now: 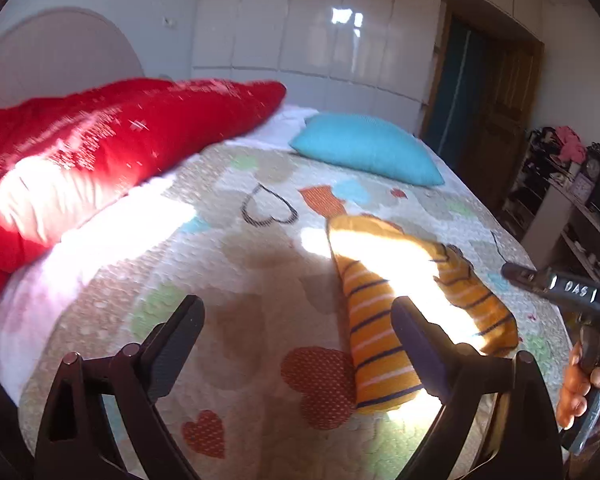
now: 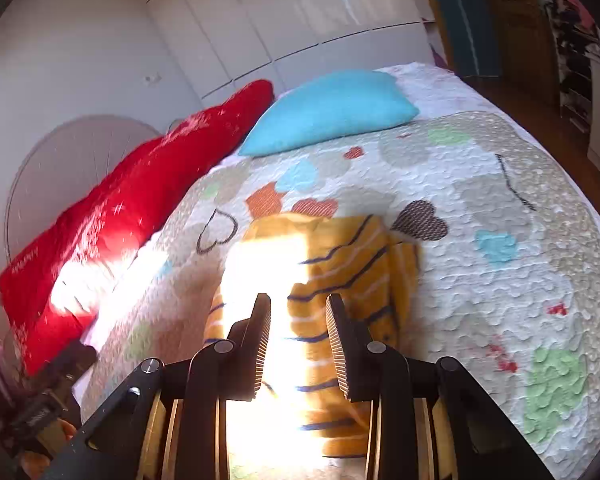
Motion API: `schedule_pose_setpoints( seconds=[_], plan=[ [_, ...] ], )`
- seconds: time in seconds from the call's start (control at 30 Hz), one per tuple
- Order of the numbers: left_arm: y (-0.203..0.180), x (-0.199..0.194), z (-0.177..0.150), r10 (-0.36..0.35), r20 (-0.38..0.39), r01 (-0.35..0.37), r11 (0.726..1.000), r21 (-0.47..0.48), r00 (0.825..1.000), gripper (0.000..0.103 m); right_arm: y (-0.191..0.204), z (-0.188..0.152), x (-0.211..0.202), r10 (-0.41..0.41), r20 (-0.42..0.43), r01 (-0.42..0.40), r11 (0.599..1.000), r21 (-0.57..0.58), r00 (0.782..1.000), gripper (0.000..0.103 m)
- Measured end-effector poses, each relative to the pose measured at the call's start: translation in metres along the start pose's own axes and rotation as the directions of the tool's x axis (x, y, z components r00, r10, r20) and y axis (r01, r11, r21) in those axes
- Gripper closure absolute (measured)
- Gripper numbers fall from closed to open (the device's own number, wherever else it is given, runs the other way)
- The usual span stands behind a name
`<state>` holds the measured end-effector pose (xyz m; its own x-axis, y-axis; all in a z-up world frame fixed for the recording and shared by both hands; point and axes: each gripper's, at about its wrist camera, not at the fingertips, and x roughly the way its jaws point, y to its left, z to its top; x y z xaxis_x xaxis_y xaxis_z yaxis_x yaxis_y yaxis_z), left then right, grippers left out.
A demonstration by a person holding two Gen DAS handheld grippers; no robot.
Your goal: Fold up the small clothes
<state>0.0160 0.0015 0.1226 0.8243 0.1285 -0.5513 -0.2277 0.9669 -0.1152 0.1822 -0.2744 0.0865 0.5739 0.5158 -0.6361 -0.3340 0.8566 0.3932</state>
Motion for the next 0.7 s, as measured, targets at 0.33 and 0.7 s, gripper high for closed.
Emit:
schedule_pose_setpoints(
  seconds=[0.33, 0.7],
  plan=[
    [0.017, -0.1, -0.001, -0.025, 0.239, 0.019, 0.999, 0.03, 0.971, 0.0, 0.018, -0.083, 0.061, -0.115, -0.083, 0.116, 0.993, 0.004, 0.99, 0.07],
    [-0.011, -0.136, -0.022, 0.005, 0.305, -0.032, 0.996, 0.083, 0.952, 0.0, 0.004, -0.137, -0.028, -0.087, -0.071, 0.095, 0.988, 0.123, 0.994, 0.059]
  ],
)
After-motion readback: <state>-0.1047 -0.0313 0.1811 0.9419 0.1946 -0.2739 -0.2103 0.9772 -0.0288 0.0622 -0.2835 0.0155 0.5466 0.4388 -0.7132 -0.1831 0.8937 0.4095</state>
